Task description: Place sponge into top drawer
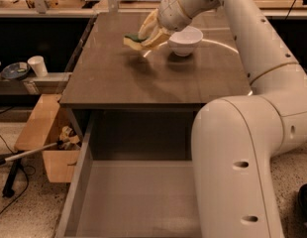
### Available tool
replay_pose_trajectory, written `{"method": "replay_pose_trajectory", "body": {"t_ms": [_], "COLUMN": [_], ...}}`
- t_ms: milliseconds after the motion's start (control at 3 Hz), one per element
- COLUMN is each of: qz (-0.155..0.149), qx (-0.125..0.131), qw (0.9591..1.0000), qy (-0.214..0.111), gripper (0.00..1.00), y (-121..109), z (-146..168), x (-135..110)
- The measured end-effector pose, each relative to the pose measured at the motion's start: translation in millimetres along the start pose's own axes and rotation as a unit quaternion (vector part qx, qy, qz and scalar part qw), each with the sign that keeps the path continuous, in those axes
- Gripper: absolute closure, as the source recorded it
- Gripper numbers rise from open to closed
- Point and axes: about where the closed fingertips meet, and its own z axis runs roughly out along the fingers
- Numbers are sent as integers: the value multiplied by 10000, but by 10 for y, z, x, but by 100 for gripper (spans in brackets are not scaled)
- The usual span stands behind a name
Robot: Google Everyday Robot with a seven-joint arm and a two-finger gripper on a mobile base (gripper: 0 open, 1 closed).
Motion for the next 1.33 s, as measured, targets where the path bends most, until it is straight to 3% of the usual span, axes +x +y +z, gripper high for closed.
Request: {"method": "replay_pose_trajectory", "body": {"t_ms": [1333], "qz": [227], "qx": [41], "qw": [9997], "qy": [119], "gripper": [100], "y": [536], "z": [-480], "x": [-95]}}
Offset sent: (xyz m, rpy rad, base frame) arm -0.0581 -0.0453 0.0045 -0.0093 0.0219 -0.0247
